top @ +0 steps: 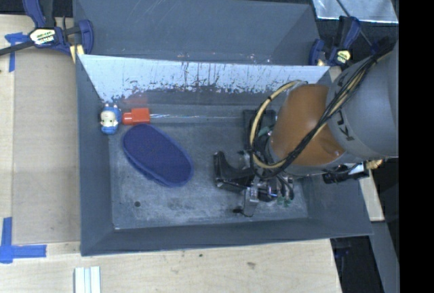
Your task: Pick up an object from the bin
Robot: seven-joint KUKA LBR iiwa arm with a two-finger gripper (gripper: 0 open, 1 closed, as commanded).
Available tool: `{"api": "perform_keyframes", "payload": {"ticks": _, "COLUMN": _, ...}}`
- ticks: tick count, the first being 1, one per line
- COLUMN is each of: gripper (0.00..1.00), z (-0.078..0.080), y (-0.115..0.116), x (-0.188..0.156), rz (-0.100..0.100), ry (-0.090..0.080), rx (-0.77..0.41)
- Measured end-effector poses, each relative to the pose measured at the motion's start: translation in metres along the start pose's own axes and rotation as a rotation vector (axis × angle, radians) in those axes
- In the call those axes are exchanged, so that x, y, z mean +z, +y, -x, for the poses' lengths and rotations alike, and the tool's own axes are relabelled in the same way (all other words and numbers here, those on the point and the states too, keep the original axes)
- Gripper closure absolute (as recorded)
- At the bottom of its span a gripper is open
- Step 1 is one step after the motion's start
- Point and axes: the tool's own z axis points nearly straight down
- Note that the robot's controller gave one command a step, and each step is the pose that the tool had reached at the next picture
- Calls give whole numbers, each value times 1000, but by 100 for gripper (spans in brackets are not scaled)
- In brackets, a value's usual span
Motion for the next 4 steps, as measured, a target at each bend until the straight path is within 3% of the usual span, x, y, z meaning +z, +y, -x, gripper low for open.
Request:
{"api": "perform_keyframes", "payload": {"ticks": 1, "gripper": 100, "z": 4, "y": 0, "x": -4, "rz": 1, "ry": -12, "rx": -2}}
{"api": "perform_keyframes", "payload": {"ticks": 2, "gripper": 100, "z": 10, "y": -47, "x": -128, "rz": -1, "ry": -7, "rx": -24}}
{"api": "perform_keyframes", "payload": {"ticks": 3, "gripper": 100, "z": 51, "y": -73, "x": -206, "rz": -1, "ry": -11, "rx": -11}}
{"api": "perform_keyframes", "payload": {"ticks": 4, "gripper": 100, "z": 40, "y": -52, "x": -246, "rz": 0, "ry": -3, "rx": -231}}
